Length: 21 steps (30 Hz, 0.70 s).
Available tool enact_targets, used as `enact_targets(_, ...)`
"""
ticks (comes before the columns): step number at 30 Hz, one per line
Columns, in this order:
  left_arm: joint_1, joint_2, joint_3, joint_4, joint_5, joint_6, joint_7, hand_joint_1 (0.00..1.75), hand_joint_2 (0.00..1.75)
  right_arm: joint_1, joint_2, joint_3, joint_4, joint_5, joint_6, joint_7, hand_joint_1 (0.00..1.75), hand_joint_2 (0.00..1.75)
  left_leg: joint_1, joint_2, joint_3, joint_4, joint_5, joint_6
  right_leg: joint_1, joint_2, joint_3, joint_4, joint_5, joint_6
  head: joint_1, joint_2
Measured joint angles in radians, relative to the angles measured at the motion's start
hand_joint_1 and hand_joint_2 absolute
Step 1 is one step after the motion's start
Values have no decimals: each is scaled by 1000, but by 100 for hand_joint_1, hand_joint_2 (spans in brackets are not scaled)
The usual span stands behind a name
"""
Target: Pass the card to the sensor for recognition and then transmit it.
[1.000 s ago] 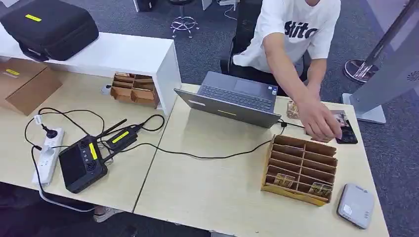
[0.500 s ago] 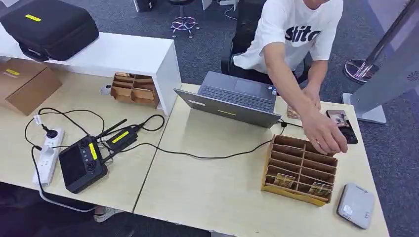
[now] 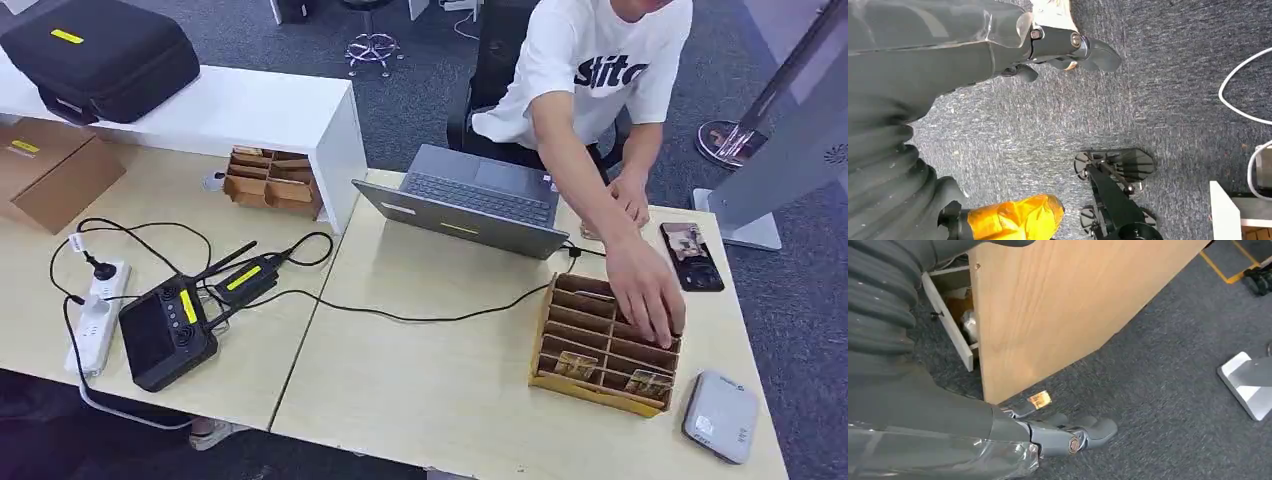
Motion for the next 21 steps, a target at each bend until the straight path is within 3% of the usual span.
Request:
enact_targets(7,0,0,1,0,-1,0,0,0,175,1,0,1,11,11,-14,3,0,175,0,0,0,0,0,0,0,0,0,0,0,0,0,0)
enact_targets(21,-5,7,0,0,-39,-14,22,0,175,58,-1,108,47,200,-126,138,0,175,0,0,0,0,-1,0,0,0,0,0,-1,1,0,0)
